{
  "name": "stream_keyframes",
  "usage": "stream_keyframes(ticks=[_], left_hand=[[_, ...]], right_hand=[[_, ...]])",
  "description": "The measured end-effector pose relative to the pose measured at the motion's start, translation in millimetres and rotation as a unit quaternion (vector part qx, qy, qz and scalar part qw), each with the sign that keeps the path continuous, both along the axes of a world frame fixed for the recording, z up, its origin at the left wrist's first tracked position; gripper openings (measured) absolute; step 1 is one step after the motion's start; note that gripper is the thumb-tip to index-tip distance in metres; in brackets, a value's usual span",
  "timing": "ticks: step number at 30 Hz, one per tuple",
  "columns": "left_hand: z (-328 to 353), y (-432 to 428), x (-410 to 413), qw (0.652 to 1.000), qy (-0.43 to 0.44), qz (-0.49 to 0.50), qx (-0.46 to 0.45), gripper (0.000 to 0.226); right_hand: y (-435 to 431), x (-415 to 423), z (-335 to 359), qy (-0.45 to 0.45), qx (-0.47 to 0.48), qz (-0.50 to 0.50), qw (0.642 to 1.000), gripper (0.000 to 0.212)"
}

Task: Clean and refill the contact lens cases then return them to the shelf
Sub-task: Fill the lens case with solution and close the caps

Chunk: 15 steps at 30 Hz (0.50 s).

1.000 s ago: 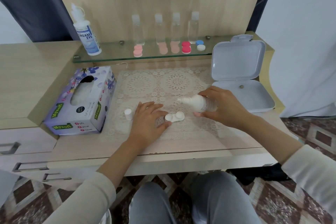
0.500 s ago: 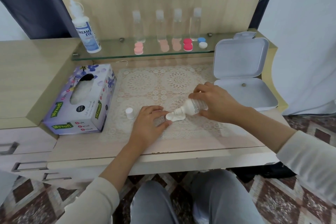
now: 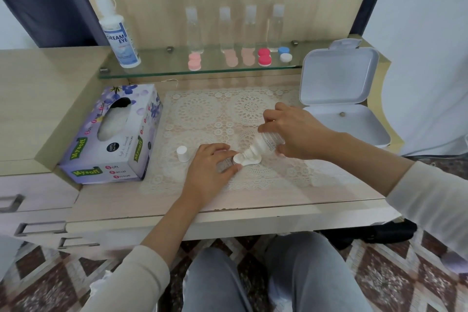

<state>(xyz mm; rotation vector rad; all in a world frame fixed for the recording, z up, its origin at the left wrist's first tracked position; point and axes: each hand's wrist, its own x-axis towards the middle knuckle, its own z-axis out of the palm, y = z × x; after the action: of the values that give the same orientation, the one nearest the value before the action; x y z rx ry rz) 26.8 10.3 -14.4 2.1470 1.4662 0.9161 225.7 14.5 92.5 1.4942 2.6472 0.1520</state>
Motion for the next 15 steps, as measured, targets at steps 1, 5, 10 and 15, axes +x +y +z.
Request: stream_keyframes(ticks=[1, 5, 10, 15], left_hand=[[0.1, -0.1, 0.0, 1.0, 0.0, 0.001, -0.002, 0.027], [1.5, -1.1, -0.1, 1.0, 0.002, 0.001, -0.004, 0.028], [1.5, -0.8, -0.1, 1.0, 0.009, -0.001, 0.002, 0.028], [2.1, -1.7, 0.0, 1.0, 0.009, -0.001, 0.0, 0.029]], right_hand=[[-0.2, -1.5, 0.9, -0.004, 0.001, 0.0, 1.0, 0.05], [0.4, -6.4, 2.7, -0.012, 0.007, -0.004, 1.0, 0.049], [1.1, -9.6, 3.7, -0.02, 0.012, -0.002, 1.0, 0.049], [0.9, -10.8, 4.2, -0.022, 0.014, -0.005, 1.0, 0.048]])
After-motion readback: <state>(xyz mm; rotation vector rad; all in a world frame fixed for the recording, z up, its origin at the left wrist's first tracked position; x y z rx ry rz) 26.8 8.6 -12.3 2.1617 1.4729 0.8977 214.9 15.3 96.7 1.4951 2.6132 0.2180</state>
